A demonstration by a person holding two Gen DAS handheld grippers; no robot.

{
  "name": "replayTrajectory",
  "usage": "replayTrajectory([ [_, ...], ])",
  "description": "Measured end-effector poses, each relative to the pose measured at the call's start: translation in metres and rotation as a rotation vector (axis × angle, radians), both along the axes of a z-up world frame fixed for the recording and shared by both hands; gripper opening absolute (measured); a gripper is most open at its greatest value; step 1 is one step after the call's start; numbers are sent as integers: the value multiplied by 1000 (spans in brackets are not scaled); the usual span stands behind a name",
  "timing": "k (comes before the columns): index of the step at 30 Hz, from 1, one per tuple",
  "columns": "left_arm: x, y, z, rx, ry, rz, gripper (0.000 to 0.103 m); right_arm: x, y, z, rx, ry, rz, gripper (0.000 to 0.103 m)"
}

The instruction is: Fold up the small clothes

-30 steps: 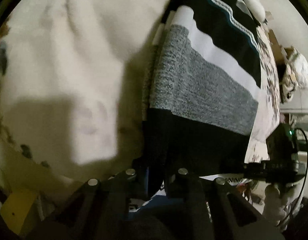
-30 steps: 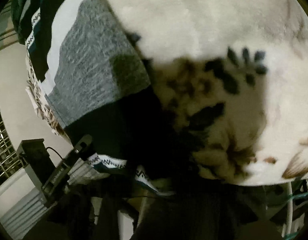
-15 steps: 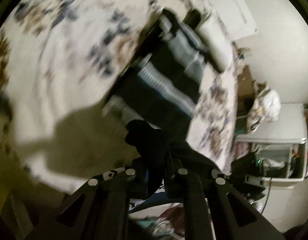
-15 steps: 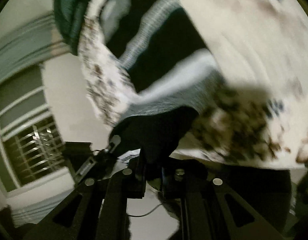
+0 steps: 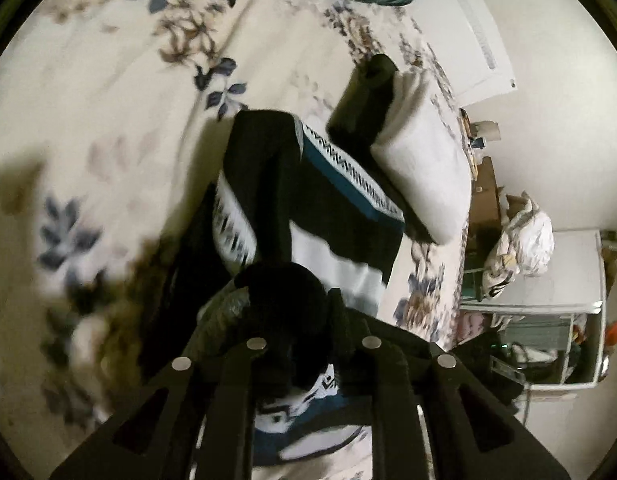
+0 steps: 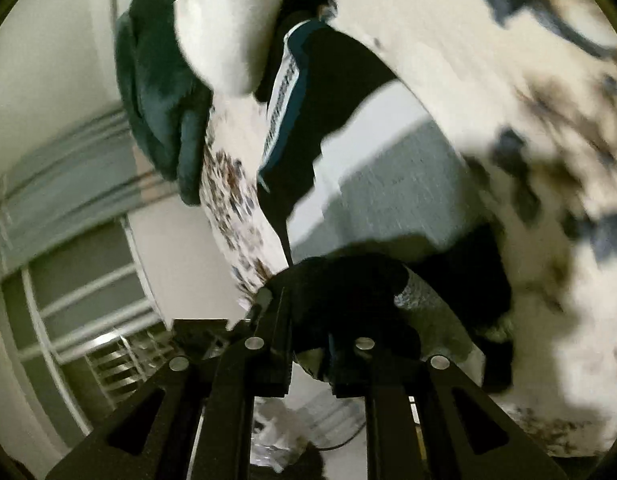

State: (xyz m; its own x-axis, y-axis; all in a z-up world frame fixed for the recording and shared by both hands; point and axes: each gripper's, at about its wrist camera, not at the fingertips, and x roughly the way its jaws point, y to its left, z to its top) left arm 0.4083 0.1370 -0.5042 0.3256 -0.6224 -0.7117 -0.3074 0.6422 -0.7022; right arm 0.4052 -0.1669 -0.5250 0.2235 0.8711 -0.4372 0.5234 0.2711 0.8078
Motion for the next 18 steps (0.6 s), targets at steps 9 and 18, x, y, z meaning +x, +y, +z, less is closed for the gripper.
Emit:
replayTrajectory([
  [9, 42, 24, -21, -276, 77, 168, 35, 69, -12, -26, 144, 44, -169, 37],
  [18, 67, 32, -33, -448, 125, 259, 38, 108, -6, -37, 195, 73, -246, 48],
])
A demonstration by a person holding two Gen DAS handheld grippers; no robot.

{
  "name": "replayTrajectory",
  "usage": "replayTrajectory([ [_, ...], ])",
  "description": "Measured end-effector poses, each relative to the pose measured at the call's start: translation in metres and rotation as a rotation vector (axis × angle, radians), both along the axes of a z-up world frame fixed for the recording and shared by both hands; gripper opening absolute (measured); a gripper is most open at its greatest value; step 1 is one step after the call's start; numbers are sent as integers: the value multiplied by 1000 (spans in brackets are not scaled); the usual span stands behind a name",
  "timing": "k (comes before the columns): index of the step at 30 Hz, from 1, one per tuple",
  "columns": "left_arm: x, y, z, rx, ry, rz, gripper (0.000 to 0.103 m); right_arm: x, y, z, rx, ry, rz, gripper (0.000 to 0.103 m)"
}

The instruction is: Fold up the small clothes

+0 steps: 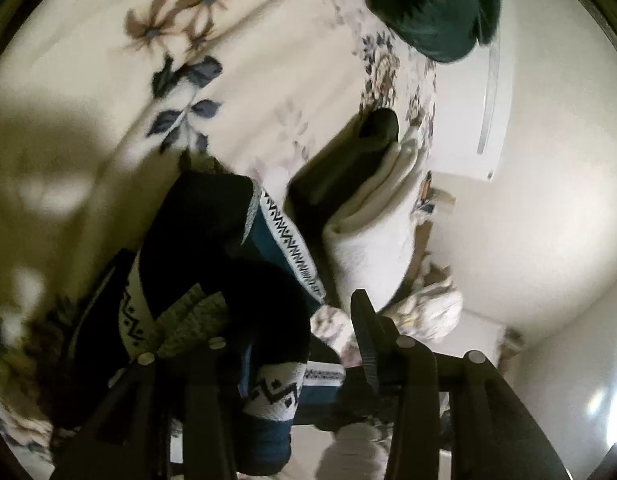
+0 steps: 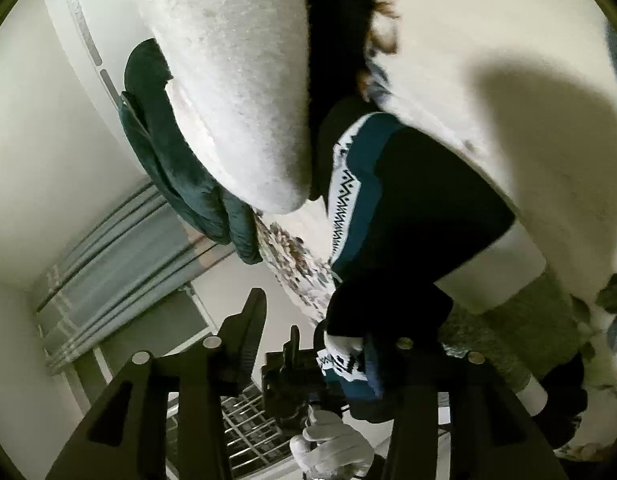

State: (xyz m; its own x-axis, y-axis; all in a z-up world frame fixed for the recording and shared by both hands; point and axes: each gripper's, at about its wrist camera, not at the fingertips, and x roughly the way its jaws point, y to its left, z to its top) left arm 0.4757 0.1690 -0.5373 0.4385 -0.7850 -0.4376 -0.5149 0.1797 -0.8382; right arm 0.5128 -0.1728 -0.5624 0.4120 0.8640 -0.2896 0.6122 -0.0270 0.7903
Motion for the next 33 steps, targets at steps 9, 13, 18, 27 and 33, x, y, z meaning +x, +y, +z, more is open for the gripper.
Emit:
replayTrajectory([
  [9, -6, 7, 6, -180, 7, 89, 38, -6, -6, 6, 22, -1, 3, 53],
  [13, -9, 8, 10, -205, 4, 105, 40, -9, -7, 19, 14, -10, 18, 54],
  [18, -17, 10, 2, -348, 88, 195, 43, -12, -5, 29, 24, 20, 30, 60],
  [27, -8, 12, 2, -315, 124, 195, 43, -18, -13, 24, -8, 88, -21, 63],
  [33, -9, 11, 7, -356, 131, 202, 46, -11, -12, 37, -5, 64, -25, 66],
])
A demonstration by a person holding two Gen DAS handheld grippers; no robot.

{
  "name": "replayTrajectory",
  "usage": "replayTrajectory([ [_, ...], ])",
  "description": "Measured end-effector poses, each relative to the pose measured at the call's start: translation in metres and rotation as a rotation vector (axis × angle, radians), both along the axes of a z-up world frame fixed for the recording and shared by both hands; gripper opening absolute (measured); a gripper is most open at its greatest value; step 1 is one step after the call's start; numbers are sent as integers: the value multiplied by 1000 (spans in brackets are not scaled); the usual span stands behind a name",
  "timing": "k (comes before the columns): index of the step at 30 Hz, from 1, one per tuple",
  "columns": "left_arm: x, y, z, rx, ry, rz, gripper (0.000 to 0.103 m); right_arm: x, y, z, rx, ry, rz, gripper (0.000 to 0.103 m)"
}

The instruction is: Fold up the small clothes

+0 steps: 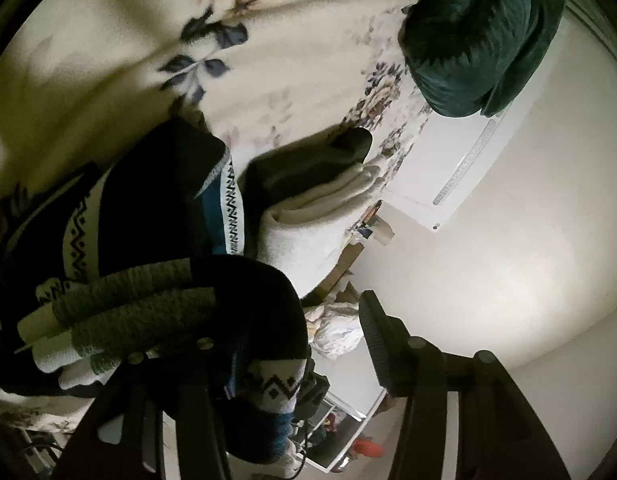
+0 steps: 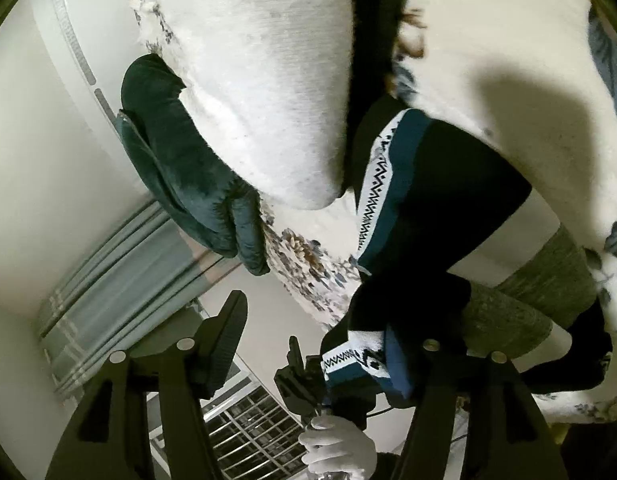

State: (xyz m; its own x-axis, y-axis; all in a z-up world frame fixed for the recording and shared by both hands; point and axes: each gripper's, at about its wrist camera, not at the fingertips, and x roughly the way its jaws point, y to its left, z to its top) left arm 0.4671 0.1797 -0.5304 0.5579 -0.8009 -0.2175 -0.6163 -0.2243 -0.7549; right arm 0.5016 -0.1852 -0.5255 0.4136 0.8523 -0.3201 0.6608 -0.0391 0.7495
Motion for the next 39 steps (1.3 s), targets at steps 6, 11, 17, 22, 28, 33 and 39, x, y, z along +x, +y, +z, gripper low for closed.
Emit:
replayTrajectory([
  [6, -6, 0, 7, -37, 19, -2, 49, -7, -4, 7, 7, 17, 2, 67],
  [11, -13, 4, -14, -31, 120, -6, 49, -7, -8, 16, -175, 62, 149, 67],
  [17, -3, 14, -50, 38, 213, 7, 50, 2, 4, 4, -329, 118, 350, 67],
  [22, 21, 8, -49, 44, 194, -11, 54, 10, 6, -6, -193, 57, 234, 67],
  [28, 34, 0, -36, 1, 145, -8, 57, 8, 12, 16, -280, -33, 310, 67],
  [33, 41, 12, -18, 84, 77, -5, 57, -2, 35, 20, -381, -56, 483, 67],
  [39, 36, 16, 24, 511, -115, -215, 57, 11, 21, 14, -450, -75, 400, 67],
])
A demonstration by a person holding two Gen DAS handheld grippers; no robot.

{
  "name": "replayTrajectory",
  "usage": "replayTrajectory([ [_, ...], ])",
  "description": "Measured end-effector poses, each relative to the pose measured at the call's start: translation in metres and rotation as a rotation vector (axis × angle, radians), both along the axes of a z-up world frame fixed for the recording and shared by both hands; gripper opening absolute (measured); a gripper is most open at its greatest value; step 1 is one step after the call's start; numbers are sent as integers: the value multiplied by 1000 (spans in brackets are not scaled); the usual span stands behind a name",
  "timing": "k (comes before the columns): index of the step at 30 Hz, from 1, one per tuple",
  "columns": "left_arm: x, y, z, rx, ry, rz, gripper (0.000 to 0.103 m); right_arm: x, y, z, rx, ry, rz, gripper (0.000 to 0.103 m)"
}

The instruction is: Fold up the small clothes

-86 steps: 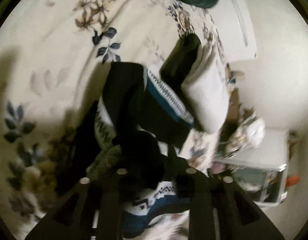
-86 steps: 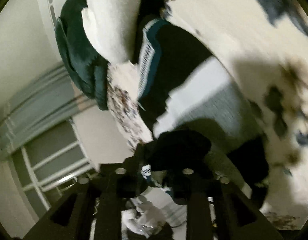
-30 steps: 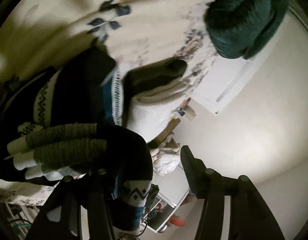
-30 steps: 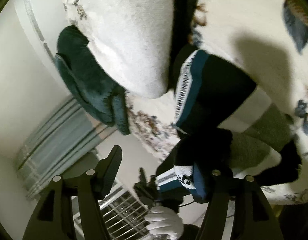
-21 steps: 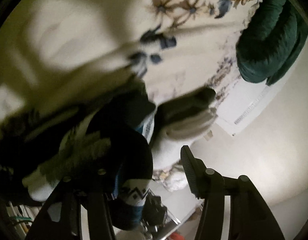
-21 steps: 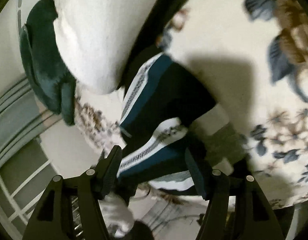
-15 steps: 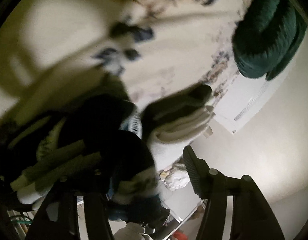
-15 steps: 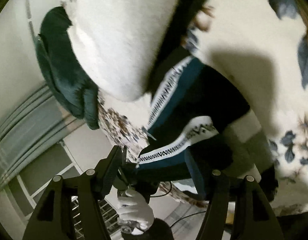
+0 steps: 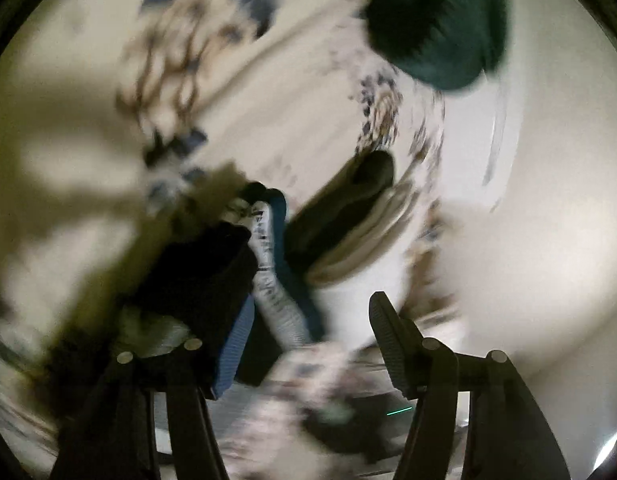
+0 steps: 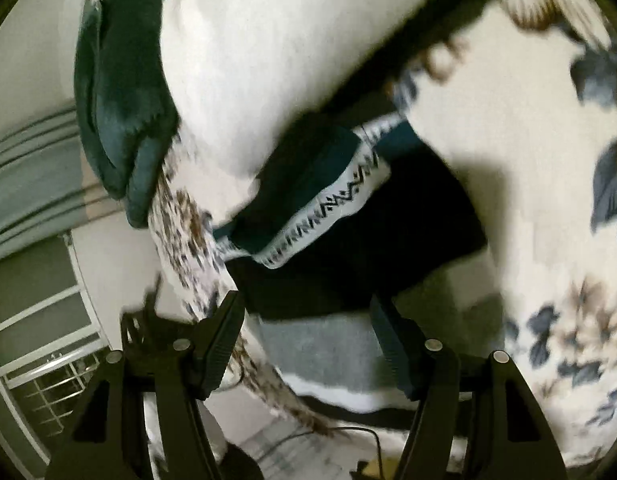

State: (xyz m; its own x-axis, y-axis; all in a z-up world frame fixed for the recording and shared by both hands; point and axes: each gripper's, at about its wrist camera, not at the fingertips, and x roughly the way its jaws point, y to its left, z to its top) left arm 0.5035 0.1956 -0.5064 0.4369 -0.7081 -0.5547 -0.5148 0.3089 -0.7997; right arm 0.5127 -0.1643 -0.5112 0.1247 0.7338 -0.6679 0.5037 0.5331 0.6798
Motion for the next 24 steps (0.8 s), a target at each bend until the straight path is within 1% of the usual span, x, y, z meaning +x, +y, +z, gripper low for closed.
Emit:
replayTrajectory([
  [1, -8, -3, 8, 112, -31, -68, 57, 1, -3, 3, -10, -7, -5, 67],
  [2, -18, -7, 14, 206, -54, -118, 57, 0, -6, 8, -26, -26, 4, 67],
  [4, -46, -14, 19, 319, -77, -180, 57, -5, -10, 19, -86, -52, 53, 67],
  [5, -59, -16, 20, 341, -88, -191, 57, -11, -12, 24, -125, -67, 88, 67],
  [7, -95, -25, 24, 401, -106, -216, 57, -21, -15, 29, -191, -73, 167, 73],
  [8, -112, -29, 25, 420, -113, -221, 57, -26, -16, 29, -222, -75, 208, 79],
  [9, -136, -34, 24, 434, -116, -219, 57, -32, -19, 27, -245, -79, 243, 82],
  [10, -147, -36, 23, 438, -109, -211, 58, -35, -22, 23, -261, -77, 270, 82],
  [11, -168, -38, 19, 429, -100, -194, 64, -35, -22, 17, -270, -68, 289, 84],
  [12, -179, -39, 15, 417, -97, -178, 71, -34, -24, 12, -272, -63, 303, 88],
  [13, -198, -41, 6, 392, -84, -146, 74, -32, -25, 7, -270, -71, 323, 90],
  [14, -209, -43, -2, 362, -63, -127, 75, -29, -26, 2, -273, -84, 342, 92],
  [15, -221, -47, -17, 298, -23, -99, 75, -24, -27, -4, -273, -97, 362, 92],
  [16, -224, -51, -24, 258, -3, -74, 75, -18, -28, -11, -268, -106, 377, 92],
  [17, -232, -55, -35, 196, 9, -28, 75, -12, -28, -18, -261, -110, 386, 93],
  [18, -237, -58, -45, 146, 6, 18, 75, -5, -30, -27, -246, -116, 396, 93],
  [19, -240, -62, -52, 114, -2, 59, 75, 2, -31, -35, -240, -115, 402, 94],
  [21, -239, -75, -67, 72, -27, 124, 75, 16, -34, -51, -228, -102, 416, 95],
  [24, -225, -92, -85, 33, -40, 182, 75, 36, -36, -70, -170, -84, 419, 98],
])
